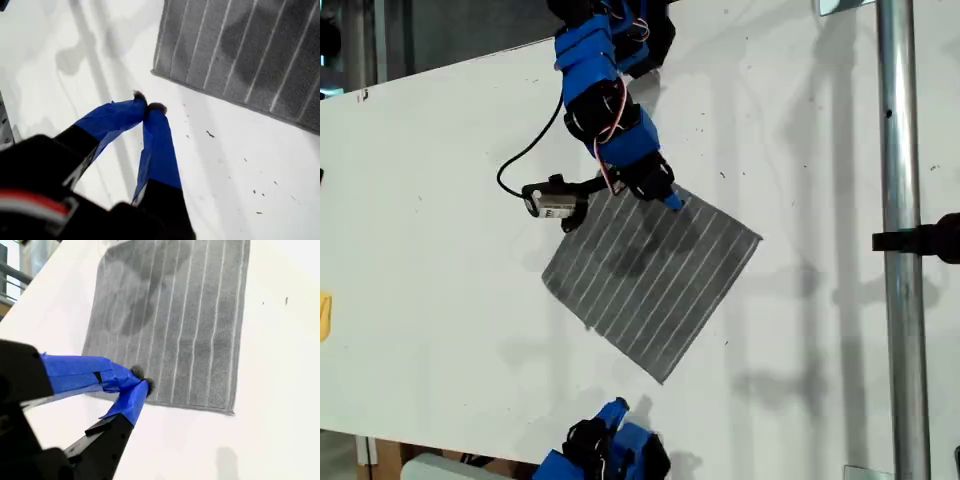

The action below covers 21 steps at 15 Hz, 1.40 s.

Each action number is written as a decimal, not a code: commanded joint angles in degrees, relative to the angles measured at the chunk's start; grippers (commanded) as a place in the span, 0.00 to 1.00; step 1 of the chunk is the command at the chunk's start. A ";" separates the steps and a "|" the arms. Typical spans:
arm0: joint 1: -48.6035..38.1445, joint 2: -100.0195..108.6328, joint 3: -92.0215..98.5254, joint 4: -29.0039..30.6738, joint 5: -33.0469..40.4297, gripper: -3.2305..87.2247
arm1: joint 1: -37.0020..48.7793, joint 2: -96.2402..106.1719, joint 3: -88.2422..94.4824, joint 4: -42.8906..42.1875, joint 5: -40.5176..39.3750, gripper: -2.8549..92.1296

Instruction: Grasp corners of a towel and fold twice.

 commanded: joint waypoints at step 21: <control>0.53 -3.96 1.58 -1.32 -2.55 0.00 | -4.39 -41.84 -9.67 -18.72 1.85 0.36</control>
